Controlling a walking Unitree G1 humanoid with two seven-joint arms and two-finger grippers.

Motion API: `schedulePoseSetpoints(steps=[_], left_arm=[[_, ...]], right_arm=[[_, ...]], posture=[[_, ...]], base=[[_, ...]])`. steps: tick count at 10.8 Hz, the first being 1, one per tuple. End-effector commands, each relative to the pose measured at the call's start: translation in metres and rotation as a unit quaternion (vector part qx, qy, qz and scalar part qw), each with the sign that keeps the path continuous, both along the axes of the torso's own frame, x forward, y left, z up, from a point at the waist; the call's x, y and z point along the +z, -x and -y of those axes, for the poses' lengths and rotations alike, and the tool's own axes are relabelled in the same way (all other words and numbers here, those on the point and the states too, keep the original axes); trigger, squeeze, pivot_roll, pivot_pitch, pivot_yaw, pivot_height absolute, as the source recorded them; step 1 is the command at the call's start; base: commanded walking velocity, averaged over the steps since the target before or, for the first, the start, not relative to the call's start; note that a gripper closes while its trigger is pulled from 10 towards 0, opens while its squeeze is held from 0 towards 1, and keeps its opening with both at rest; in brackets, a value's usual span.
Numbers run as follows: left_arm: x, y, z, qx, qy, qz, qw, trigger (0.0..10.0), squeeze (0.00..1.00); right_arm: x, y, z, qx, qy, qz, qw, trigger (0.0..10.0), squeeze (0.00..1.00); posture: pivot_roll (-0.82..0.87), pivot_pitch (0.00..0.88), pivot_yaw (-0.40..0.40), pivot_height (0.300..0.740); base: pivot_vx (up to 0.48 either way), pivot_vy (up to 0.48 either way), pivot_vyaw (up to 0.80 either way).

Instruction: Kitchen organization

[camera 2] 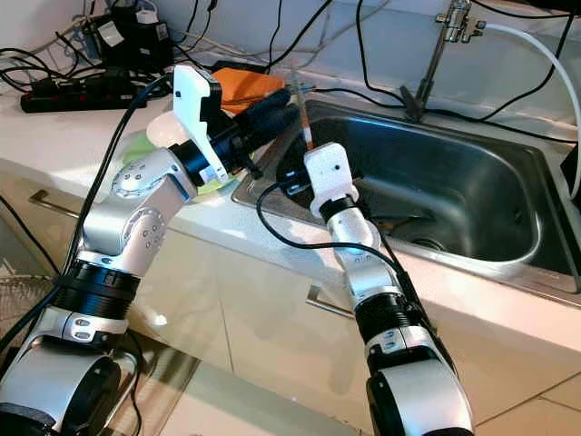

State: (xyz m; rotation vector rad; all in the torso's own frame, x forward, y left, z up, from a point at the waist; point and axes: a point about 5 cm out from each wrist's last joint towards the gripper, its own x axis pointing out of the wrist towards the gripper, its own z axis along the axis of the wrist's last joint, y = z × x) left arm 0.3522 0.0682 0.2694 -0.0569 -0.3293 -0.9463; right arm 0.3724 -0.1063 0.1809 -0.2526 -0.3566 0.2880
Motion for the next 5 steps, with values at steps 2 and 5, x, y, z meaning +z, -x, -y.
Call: schedulePoseSetpoints(steps=[2,5], left_arm=[[0.0042,0.0022,0.0,-0.006,0.003,0.006,1.0,10.0,1.0],[0.0081,0.002,-0.0041,0.002,0.024,0.009,1.0,10.0,1.0]], right_arm=[[0.0054,-0.0025,0.0019,-0.006,-0.008,0.008,1.0,0.0,0.0],[0.0049,-0.0053,0.0069,-0.018,-0.022,-0.002,1.0,0.0,0.0]], posture=[[0.2,0.0,-0.005,0.74],[0.21,0.0,-0.005,0.74]], base=[[0.0,0.0,0.0],[0.0,0.0,0.0]])
